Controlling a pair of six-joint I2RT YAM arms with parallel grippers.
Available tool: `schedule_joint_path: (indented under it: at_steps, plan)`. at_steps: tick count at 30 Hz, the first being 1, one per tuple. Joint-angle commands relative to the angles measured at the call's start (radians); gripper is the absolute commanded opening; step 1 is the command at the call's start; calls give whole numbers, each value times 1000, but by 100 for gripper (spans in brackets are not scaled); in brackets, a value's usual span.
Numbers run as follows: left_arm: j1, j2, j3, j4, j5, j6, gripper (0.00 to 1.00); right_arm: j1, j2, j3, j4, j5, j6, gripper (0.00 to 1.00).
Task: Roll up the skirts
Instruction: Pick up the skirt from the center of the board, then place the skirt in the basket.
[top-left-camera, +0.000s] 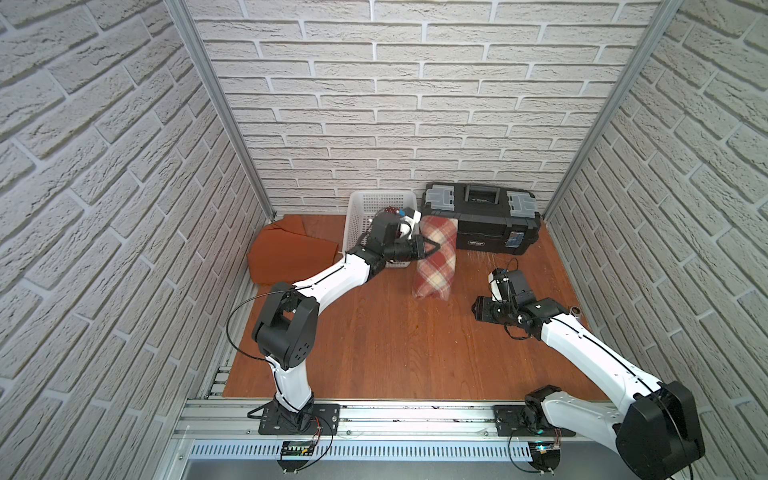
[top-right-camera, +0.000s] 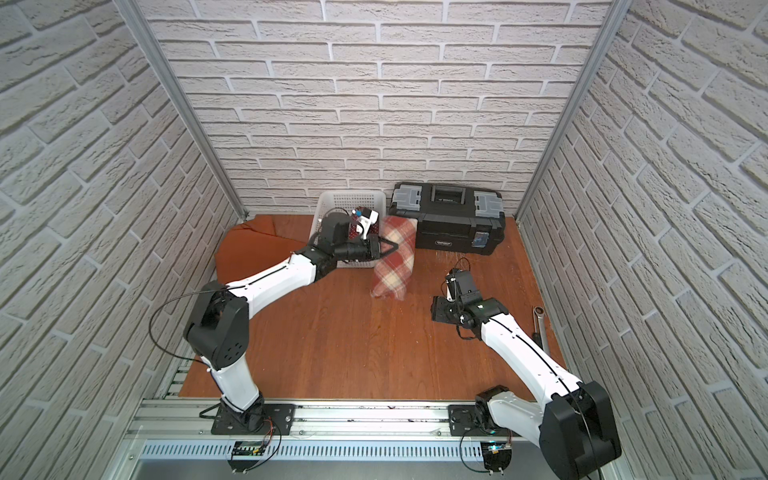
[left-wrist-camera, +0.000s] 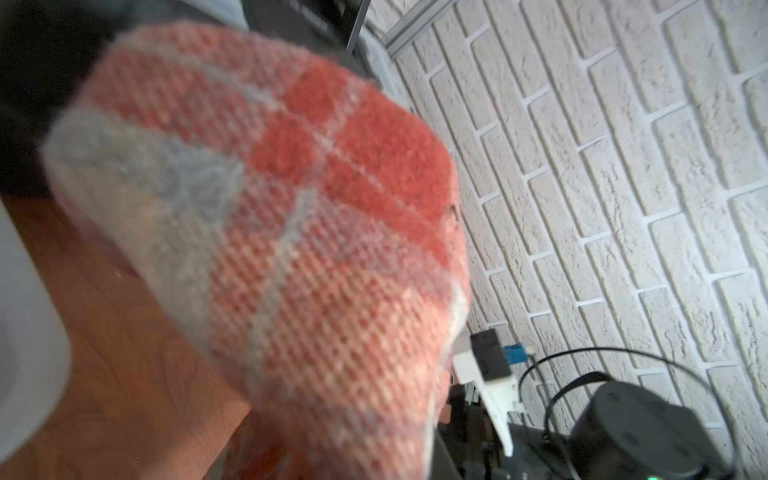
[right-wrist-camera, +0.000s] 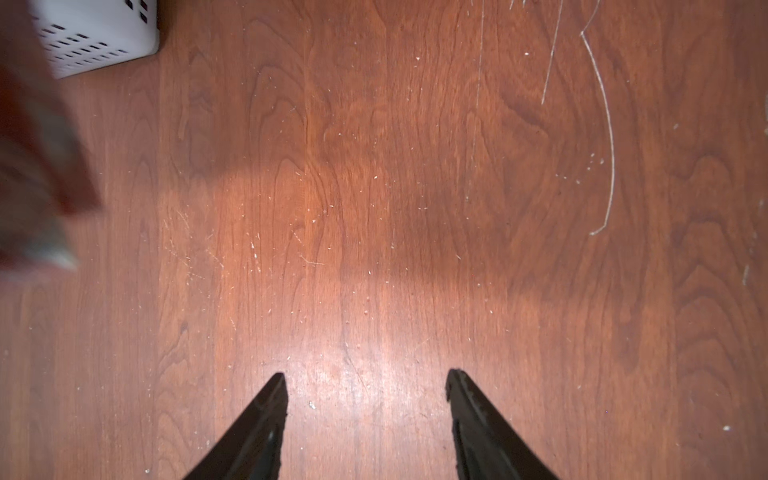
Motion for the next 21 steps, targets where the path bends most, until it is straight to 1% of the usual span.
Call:
schedule_joint_path:
  at_steps: [1, 4, 6, 10, 11, 12, 15, 18, 21]
  plan:
    - [72, 31, 150, -72, 112, 43, 0, -6, 28, 11, 58, -31, 1, 62]
    - [144, 149, 312, -159, 174, 65, 0, -6, 59, 14, 78, -46, 6, 62]
    - [193, 249, 423, -164, 259, 26, 0, -6, 75, 17, 90, -55, 6, 62]
    - [283, 367, 579, -253, 312, 44, 0, -6, 90, 19, 106, -66, 9, 62]
    - [301, 399, 611, -235, 353, 23, 0, -6, 95, 16, 111, -68, 9, 62]
    - [320, 434, 655, -261, 381, 23, 0, -6, 99, 15, 115, -69, 7, 61]
    - [366, 496, 719, -292, 423, 29, 0, -6, 113, 11, 129, -76, 9, 61]
    - [403, 530, 732, -272, 470, 18, 0, -6, 130, 6, 141, -97, 6, 61]
    - [436, 549, 723, -320, 471, 65, 0, -6, 143, -5, 155, -101, 3, 61]
